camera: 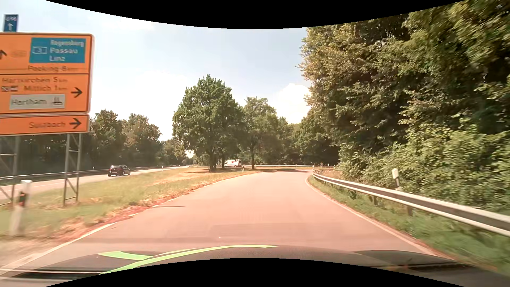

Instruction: Follow the waypoints while adhering to traffic rules and regulations

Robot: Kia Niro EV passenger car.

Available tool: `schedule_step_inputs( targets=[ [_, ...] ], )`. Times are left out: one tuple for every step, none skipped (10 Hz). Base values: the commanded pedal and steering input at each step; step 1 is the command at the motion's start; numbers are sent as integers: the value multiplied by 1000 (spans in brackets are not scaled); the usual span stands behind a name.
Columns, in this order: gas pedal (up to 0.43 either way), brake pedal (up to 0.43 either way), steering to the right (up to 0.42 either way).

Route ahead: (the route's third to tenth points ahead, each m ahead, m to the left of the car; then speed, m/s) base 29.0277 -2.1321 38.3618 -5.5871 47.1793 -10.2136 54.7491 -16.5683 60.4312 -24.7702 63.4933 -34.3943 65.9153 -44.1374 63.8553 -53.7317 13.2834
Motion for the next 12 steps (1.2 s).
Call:
schedule_step_inputs(
  targets=[
    [0,0,25],
    [0,0,28],
    [0,0,31],
    [0,0,33],
    [0,0,39],
    [0,0,40],
    [0,0,42],
    [0,0,44],
    [0,0,48],
    [0,0,52],
    [0,0,53],
    [0,0,55]
  ],
)
